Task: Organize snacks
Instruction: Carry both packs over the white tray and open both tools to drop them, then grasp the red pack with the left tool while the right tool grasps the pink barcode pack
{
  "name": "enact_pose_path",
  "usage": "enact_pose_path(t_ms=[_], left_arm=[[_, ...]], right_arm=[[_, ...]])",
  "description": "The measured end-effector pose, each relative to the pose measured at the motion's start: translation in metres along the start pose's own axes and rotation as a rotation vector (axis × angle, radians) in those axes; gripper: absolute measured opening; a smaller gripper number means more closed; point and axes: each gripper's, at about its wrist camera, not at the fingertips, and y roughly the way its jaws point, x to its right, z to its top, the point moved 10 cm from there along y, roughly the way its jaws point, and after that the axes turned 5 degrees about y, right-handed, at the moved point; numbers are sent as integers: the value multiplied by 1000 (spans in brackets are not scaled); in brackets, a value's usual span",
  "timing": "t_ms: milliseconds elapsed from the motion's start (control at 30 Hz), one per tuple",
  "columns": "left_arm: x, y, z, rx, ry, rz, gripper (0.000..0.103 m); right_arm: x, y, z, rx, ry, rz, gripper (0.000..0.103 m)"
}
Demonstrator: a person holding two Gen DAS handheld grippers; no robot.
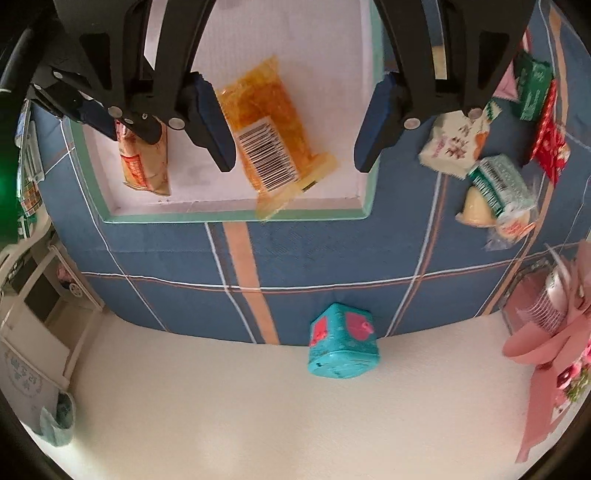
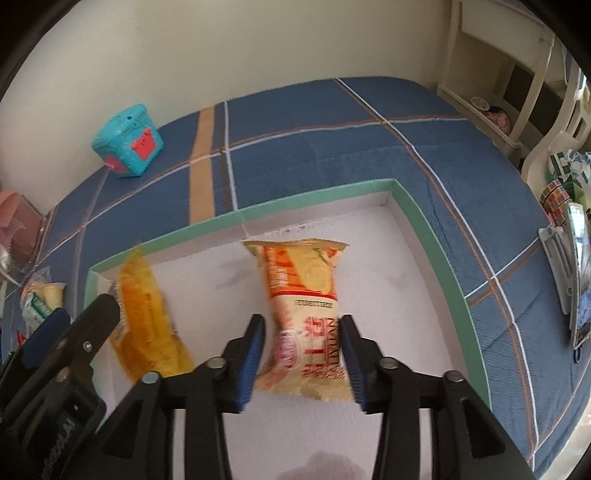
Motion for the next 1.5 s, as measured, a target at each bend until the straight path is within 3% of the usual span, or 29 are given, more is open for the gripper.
enact_pose_path(t_ms=[33,233,300,367,500,900,1067,1367,1500], left_arm=[[-4,-3,0,-4,-9,3,68],[-33,-23,-10,-39,-82,36,68],[-46,-29,-15,-48,-103,54,73],[-60,-34,-21,-57,-133,70,86],[-84,-49,-35,-65,-159,103,87],[-149,-87,-79,-44,-221,213,98],[-162,-96,-97,-42,-243,215,99],[-192,-114,-115,-7,-286,229,99],[-204,-117,-119,-8,-327,186,99]], right_arm=[[-1,-5,-1,9,-6,4,64],[-5,-19,-13,11,-9,18,79],[-6,-21,-21,2,-14,20,83],[-9,-23,-29,-7,-27,24,87],[-16,-30,-42,-14,-42,39,102],[-44,-62,-76,41,-116,110,103],[-59,-75,-88,50,-99,189,103],[-75,-83,-108,46,-132,200,103],[-84,-83,-112,28,-121,228,103]])
